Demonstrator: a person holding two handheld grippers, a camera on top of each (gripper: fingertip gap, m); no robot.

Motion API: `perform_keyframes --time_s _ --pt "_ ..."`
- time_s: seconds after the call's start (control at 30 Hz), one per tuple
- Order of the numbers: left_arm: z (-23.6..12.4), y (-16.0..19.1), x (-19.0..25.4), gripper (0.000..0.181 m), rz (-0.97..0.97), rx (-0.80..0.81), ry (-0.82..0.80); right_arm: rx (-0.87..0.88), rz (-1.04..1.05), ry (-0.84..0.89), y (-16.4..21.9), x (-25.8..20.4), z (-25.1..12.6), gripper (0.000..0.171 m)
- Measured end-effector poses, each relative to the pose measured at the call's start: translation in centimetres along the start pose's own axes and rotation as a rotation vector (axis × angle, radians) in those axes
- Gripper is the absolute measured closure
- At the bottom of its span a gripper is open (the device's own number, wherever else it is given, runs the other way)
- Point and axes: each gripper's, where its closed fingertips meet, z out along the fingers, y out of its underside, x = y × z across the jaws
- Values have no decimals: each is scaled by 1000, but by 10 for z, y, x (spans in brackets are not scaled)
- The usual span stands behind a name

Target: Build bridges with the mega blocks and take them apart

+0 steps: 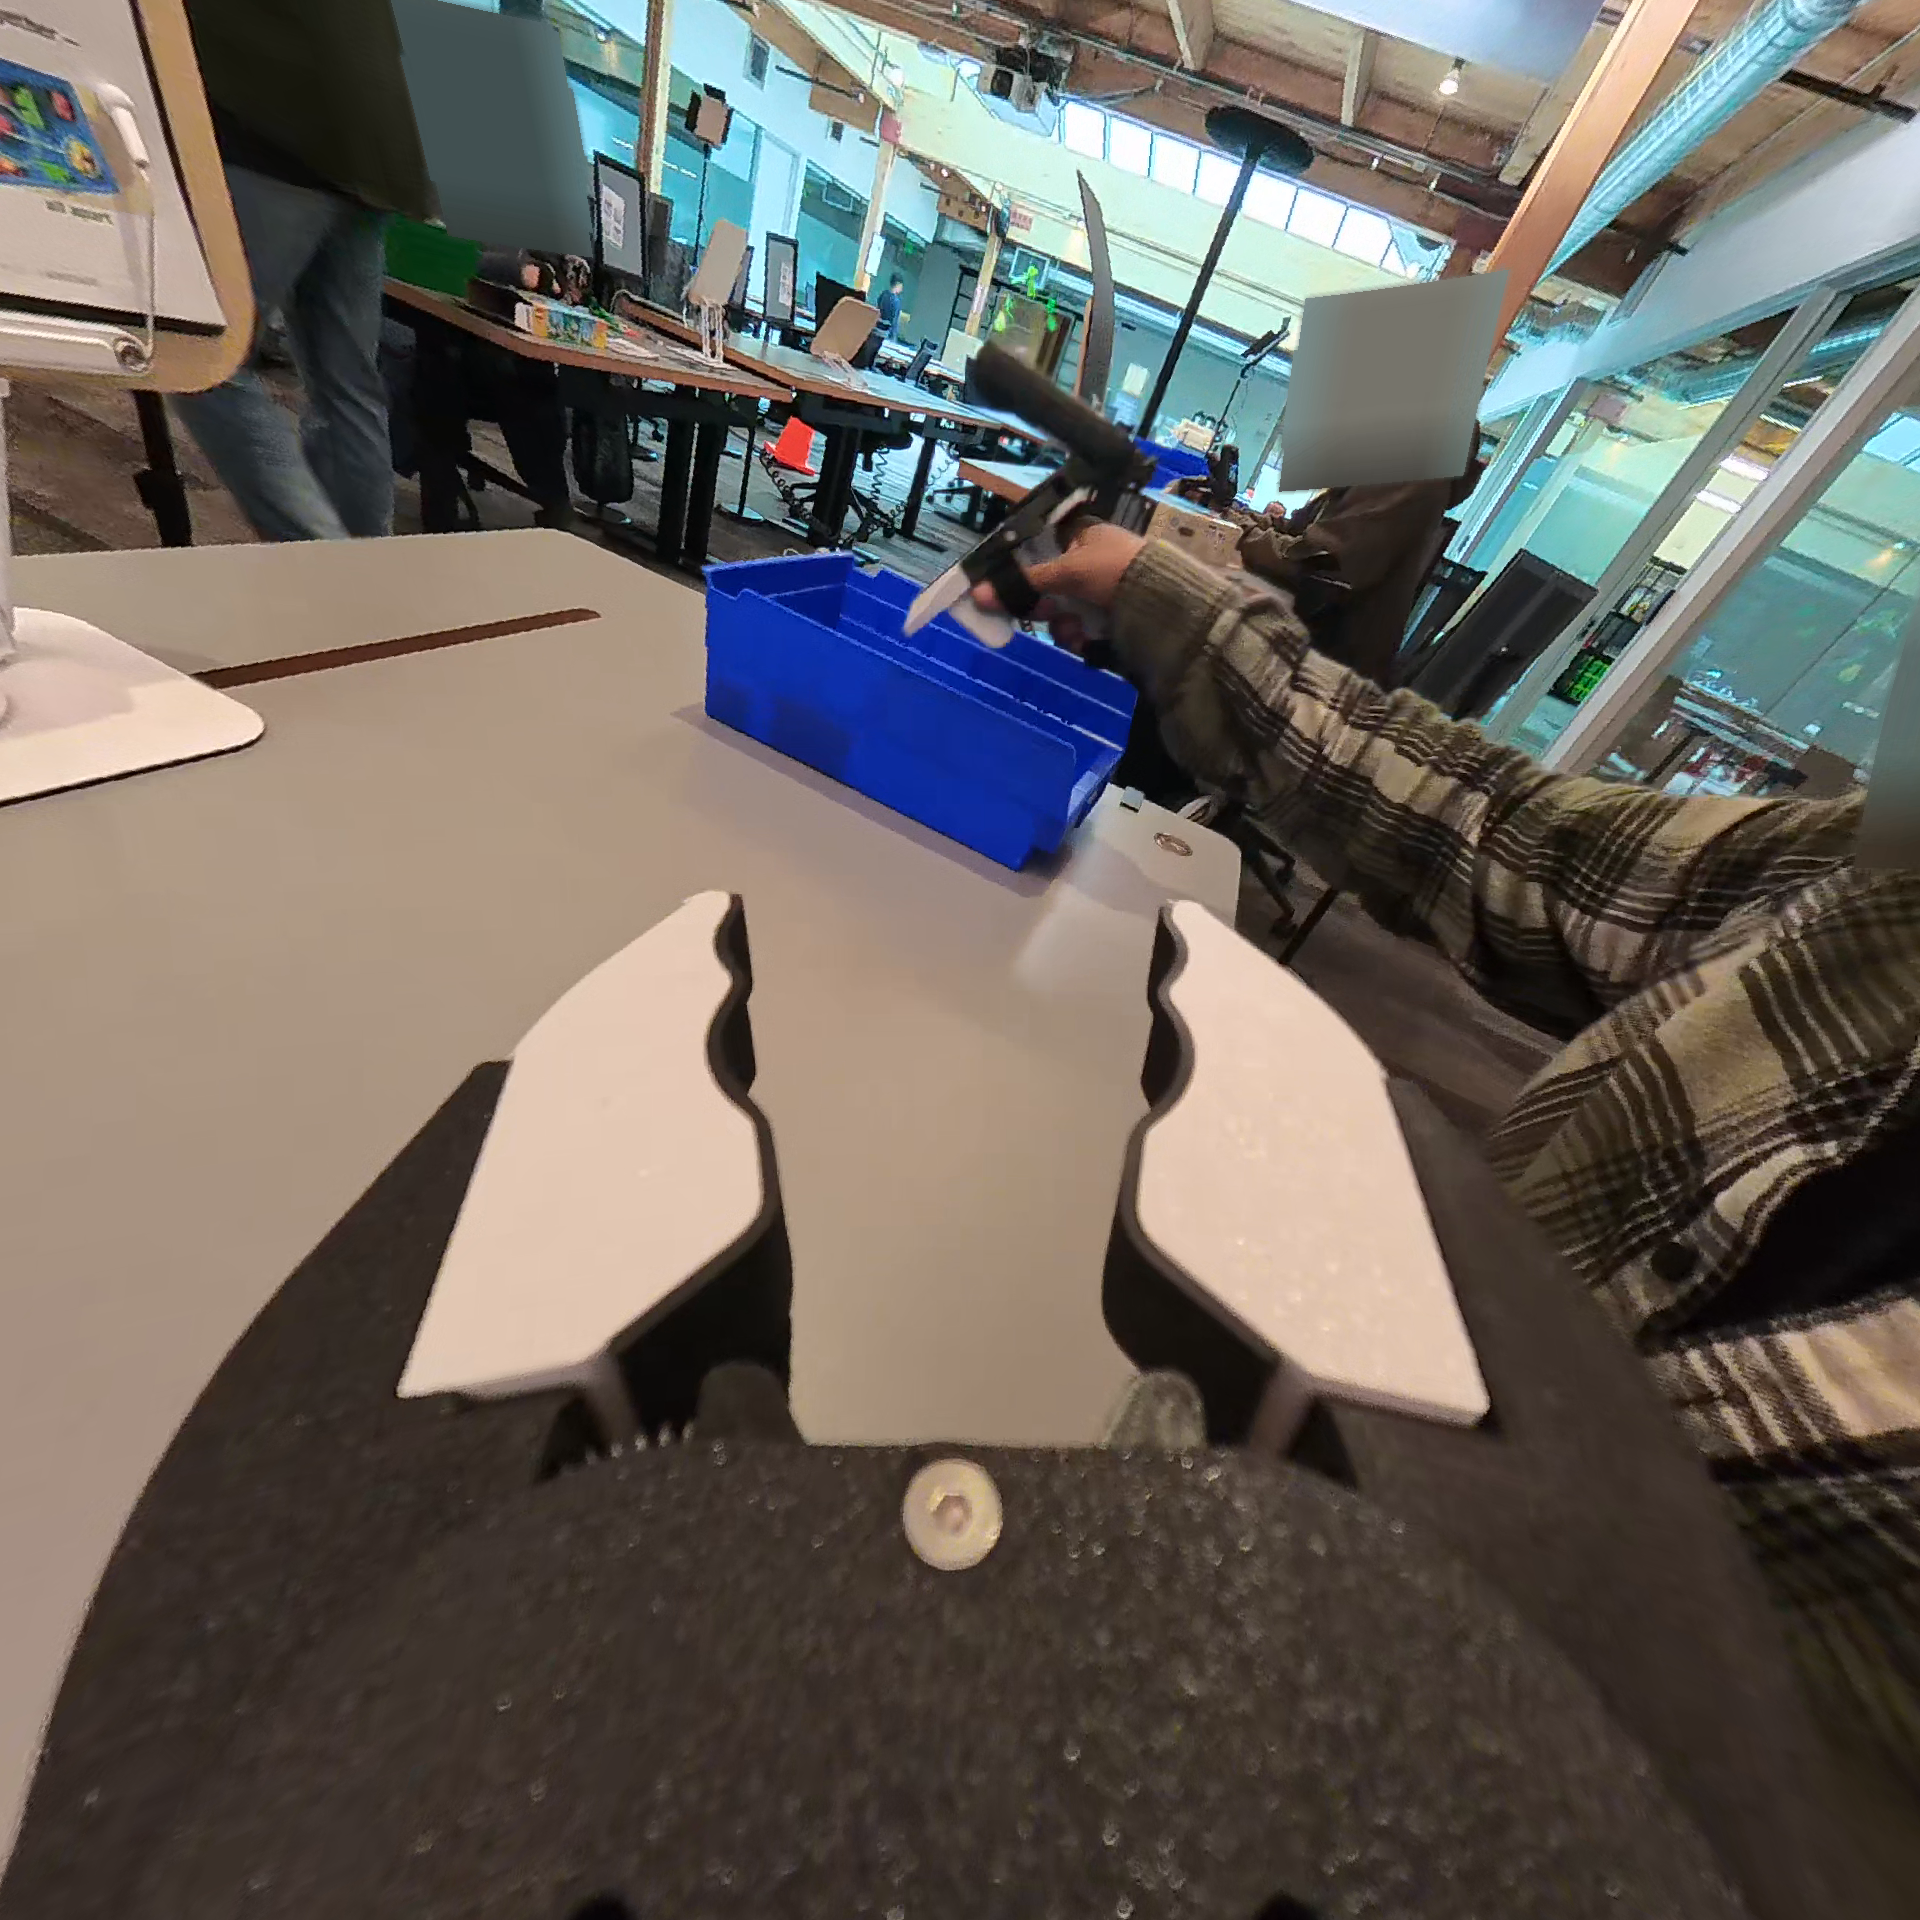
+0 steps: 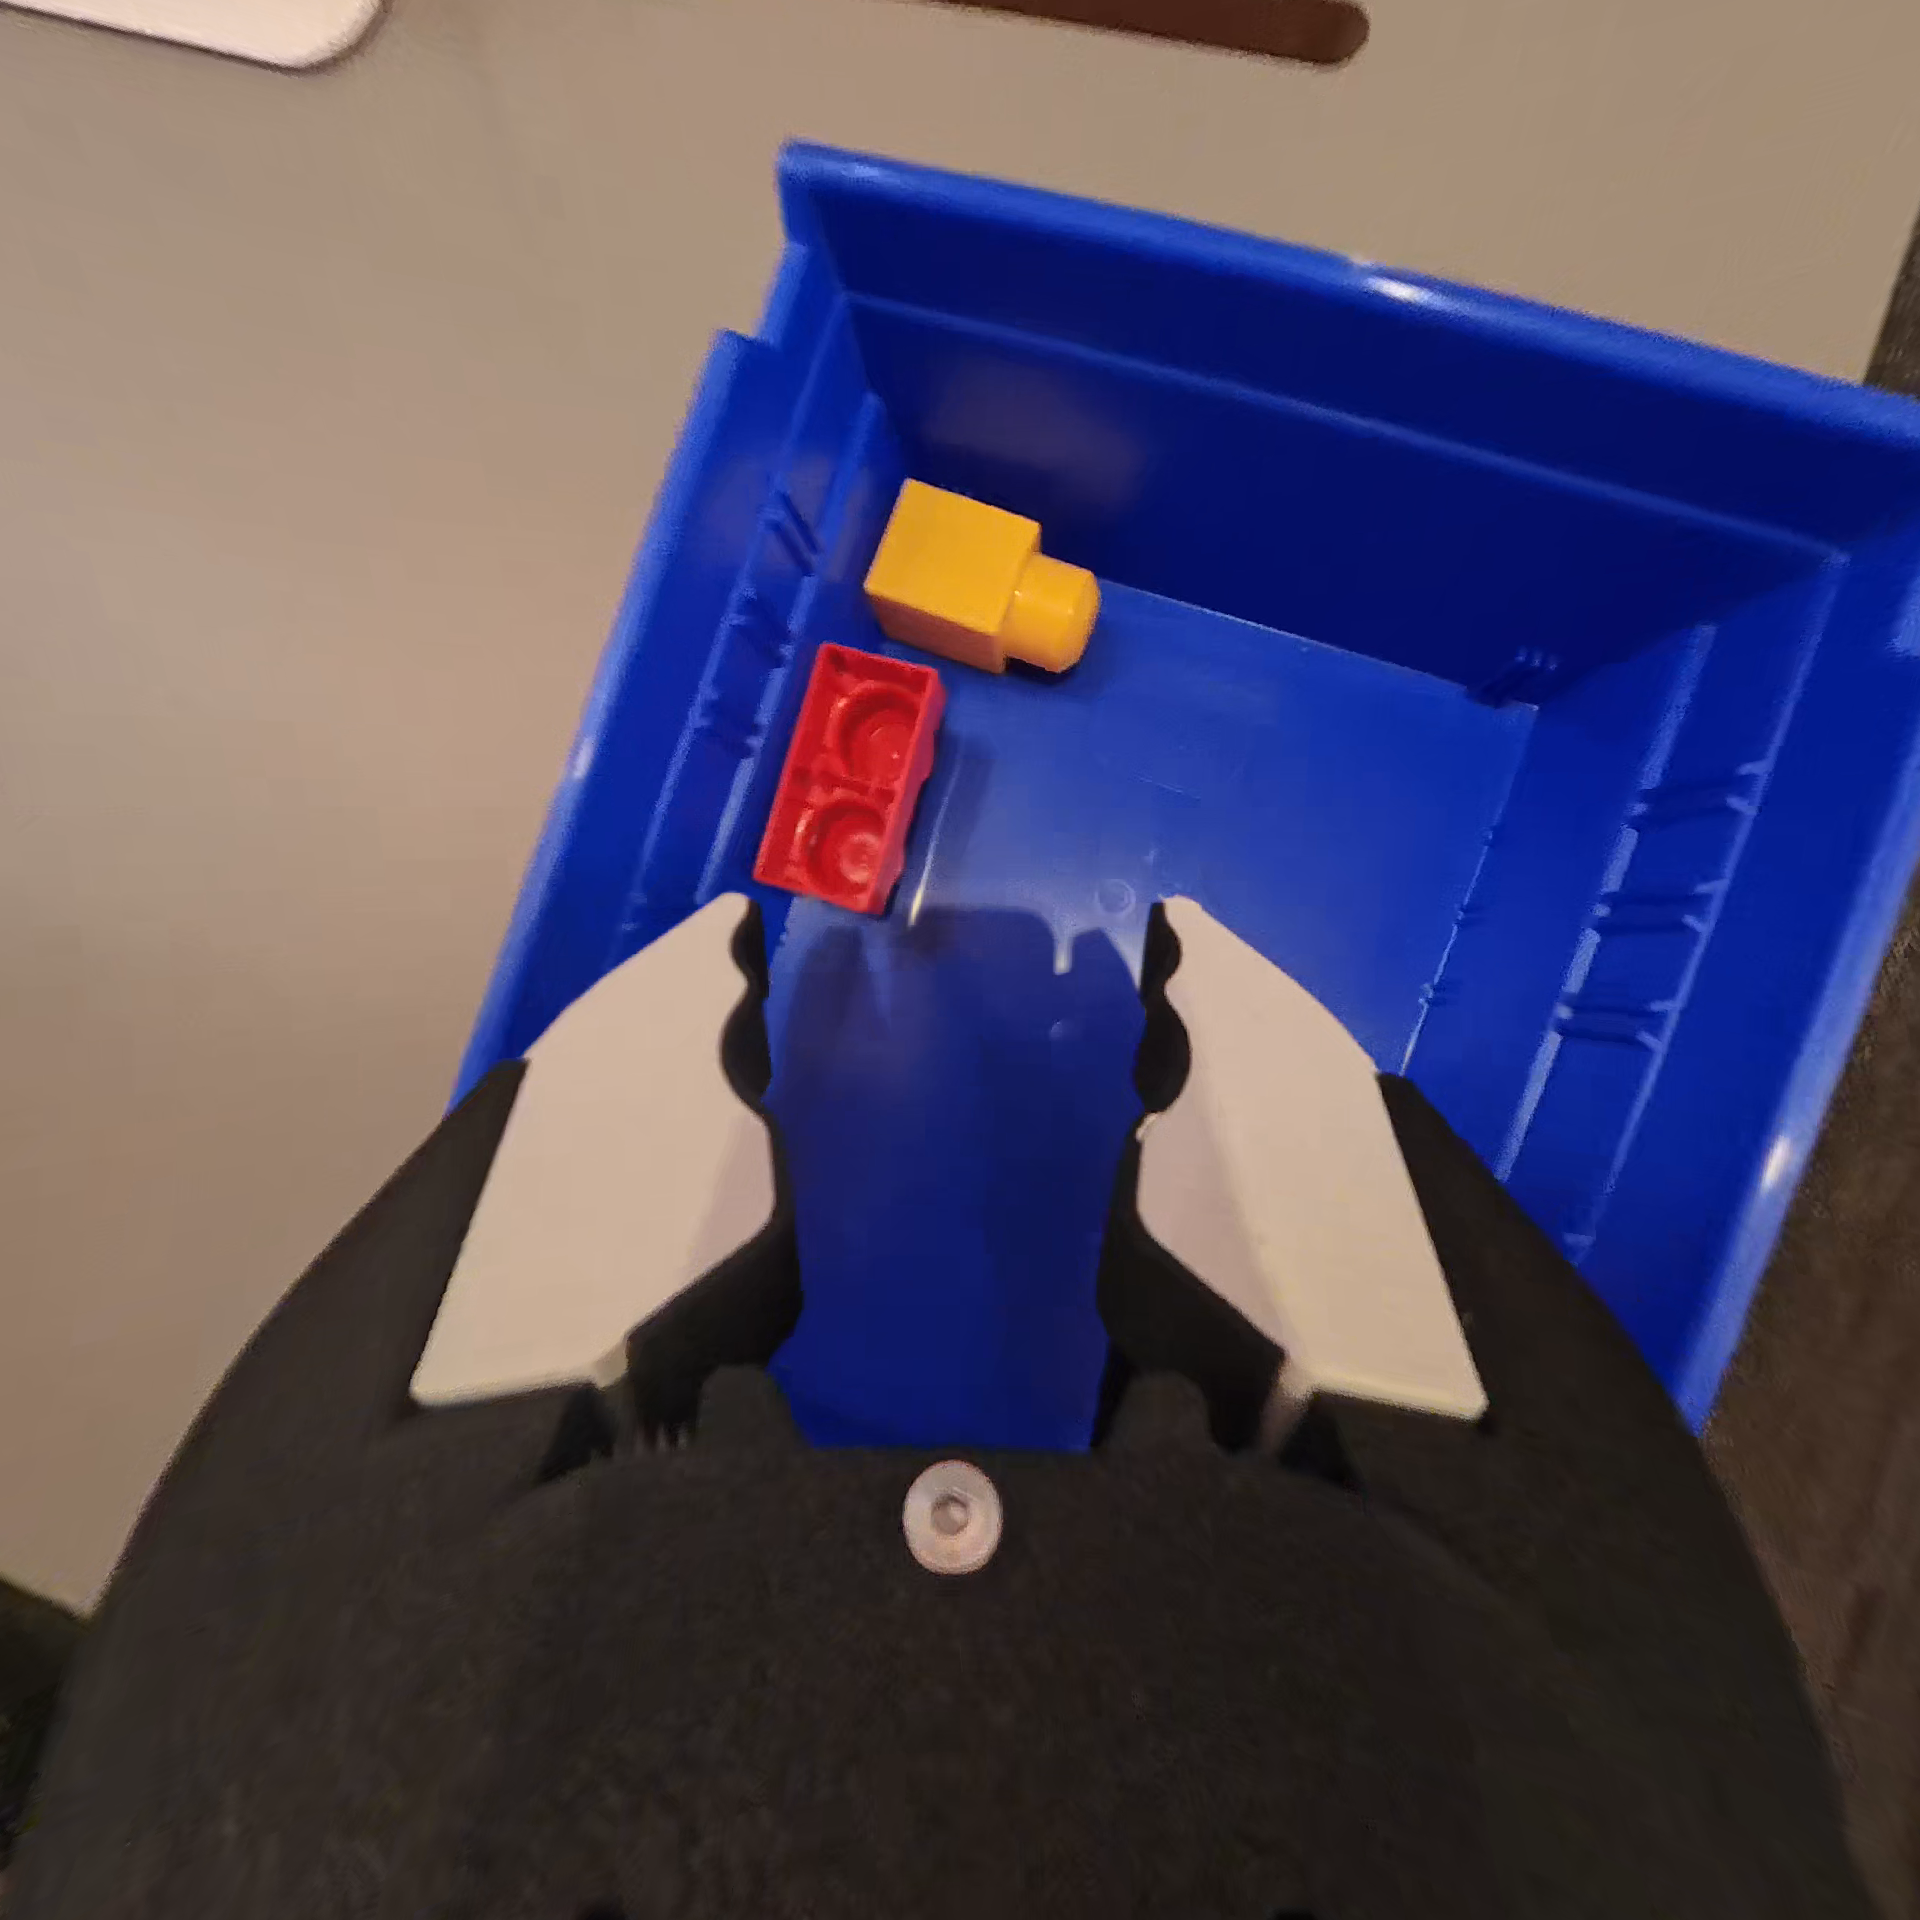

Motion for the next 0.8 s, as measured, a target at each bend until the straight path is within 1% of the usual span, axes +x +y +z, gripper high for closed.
perform_keyframes --time_s 0.13,0.33,0.47,0.6,0.63,0.67,0.73,0.77,0.8 --pt "8 -2 5 108 -2 -18 2 -75 13 -34 5 -5 31 97" --pt "19 -4 10 107 6 -37 8 -172 -19 -31 11 -14 59 94" --pt "24 -3 13 107 14 -57 13 -244 -55 71 19 4 67 98" --pt "23 -2 11 107 19 -71 1 -265 -79 256 22 43 50 100" --pt "22 -2 10 107 15 -70 -1 -262 -72 272 22 49 45 100" --pt "22 -3 9 107 11 -68 -1 -250 -61 257 21 50 41 101" --pt "23 -3 8 107 8 -67 -2 -186 -28 118 14 30 40 104" --pt "24 -2 8 107 8 -68 -2 -166 -25 46 11 18 41 109" --pt "26 -2 8 107 5 -70 3 -168 -39 8 10 10 42 110"
